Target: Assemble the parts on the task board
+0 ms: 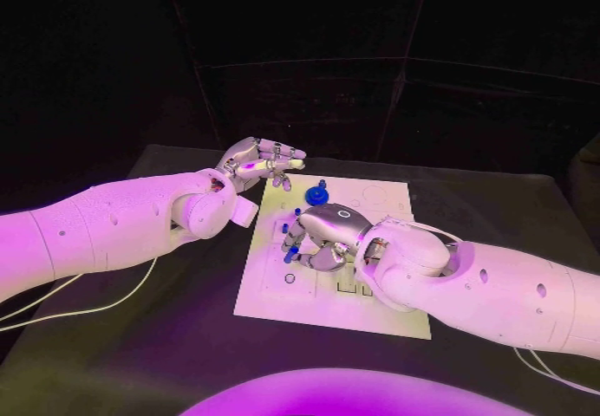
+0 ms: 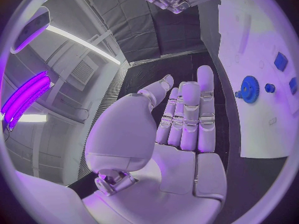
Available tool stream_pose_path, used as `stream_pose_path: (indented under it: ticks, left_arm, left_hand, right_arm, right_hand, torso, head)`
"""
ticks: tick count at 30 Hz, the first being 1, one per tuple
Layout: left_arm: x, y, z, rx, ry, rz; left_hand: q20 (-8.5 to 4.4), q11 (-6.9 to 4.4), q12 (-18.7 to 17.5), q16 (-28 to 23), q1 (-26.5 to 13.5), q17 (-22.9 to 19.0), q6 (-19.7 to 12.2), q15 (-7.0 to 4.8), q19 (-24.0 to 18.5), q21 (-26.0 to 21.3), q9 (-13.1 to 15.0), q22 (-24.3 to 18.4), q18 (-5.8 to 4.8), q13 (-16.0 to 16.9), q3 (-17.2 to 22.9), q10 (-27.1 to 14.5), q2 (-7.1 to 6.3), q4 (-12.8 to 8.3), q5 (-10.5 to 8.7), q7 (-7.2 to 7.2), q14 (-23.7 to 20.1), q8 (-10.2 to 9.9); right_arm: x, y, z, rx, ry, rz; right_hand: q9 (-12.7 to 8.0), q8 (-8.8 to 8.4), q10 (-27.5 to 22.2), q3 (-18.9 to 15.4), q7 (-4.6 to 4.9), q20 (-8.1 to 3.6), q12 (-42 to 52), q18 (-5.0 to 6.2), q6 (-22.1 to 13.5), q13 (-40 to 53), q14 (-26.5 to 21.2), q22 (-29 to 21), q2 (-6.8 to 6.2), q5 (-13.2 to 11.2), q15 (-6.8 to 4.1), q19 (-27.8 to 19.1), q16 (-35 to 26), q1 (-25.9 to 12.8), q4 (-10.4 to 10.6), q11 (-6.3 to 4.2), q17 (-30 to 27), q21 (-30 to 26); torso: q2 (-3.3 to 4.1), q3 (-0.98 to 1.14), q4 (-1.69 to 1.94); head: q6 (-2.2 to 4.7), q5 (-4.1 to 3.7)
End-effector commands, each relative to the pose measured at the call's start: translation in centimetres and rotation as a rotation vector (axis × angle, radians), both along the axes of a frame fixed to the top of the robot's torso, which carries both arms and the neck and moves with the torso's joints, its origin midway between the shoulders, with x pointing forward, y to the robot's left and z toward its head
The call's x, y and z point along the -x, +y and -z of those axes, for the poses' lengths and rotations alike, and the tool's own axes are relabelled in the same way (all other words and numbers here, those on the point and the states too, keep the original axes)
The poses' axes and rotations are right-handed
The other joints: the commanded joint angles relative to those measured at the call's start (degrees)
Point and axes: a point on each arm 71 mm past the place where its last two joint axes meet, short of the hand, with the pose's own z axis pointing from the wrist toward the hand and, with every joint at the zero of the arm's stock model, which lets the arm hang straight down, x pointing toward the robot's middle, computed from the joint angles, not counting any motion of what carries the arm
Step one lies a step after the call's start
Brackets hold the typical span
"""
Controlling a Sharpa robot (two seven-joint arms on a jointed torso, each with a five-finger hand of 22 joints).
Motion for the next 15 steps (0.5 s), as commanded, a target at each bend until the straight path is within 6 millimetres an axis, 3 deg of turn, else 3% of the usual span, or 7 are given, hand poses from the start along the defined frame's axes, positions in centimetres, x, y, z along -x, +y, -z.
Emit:
stream_pose_path:
  ticks: [1,5,15]
  left_arm:
    - [-0.1,0.1,-0.1,0.035,0.017,-0.013]
    - [-0.2,0.2,-0.1,0.042,0.022,-0.02]
    - [-0.2,0.3,-0.1,0.045,0.022,-0.027]
  left_hand:
    - [0.45,-0.03,0.24,-0.13,-0.03,-0.01,-0.37,0.05,0.13,-0.16,0.01,-0.11,0.72,-0.02,-0.4,-0.5,0.2,-0.07,0.14,-0.07,-0.5,-0.1]
    - [0.45,-0.03,0.24,-0.13,-0.03,-0.01,-0.37,0.05,0.13,-0.16,0.01,-0.11,0.72,-0.02,-0.4,-0.5,0.2,-0.07,0.14,-0.07,-0.5,-0.1]
    - [0.45,-0.03,0.24,-0.13,-0.03,-0.01,-0.37,0.05,0.13,-0.16,0.01,-0.11,0.72,-0.02,-0.4,-0.5,0.2,-0.07,0.14,-0.07,-0.5,-0.1]
  right_arm:
    - [0.1,0.4,0.7,0.044,0.013,-0.045]
    - [0.1,0.7,1.3,0.064,0.024,-0.055]
    - [0.0,0.9,1.9,0.099,0.026,-0.059]
  right_hand:
    - [-0.09,-0.34,1.15,0.33,0.32,-0.27,-0.36,0.73,-0.13,-0.04,1.79,-0.09,-0.25,0.33,-0.09,-0.18,0.22,-0.23,-0.03,-0.88,-0.08,0.16]
    - [-0.11,-0.4,1.06,0.39,0.35,-0.25,-0.47,0.73,-0.2,-0.06,1.77,-0.12,-0.25,0.39,-0.06,-0.2,0.19,-0.29,-0.04,-0.84,-0.15,0.14]
    - [-0.12,-0.44,1.02,0.45,0.37,-0.23,-0.55,0.74,-0.22,-0.07,1.77,-0.17,-0.2,0.46,-0.04,-0.23,0.2,-0.32,-0.04,-0.82,-0.13,0.11]
  torso:
    - [-0.07,-0.01,-0.02]
    - [-0.09,0.0,0.06]
    - [-0.1,-0.02,-0.15]
  head:
    - [-0.43,0.44]
    - [-0.74,0.79]
    - [-1.07,1.16]
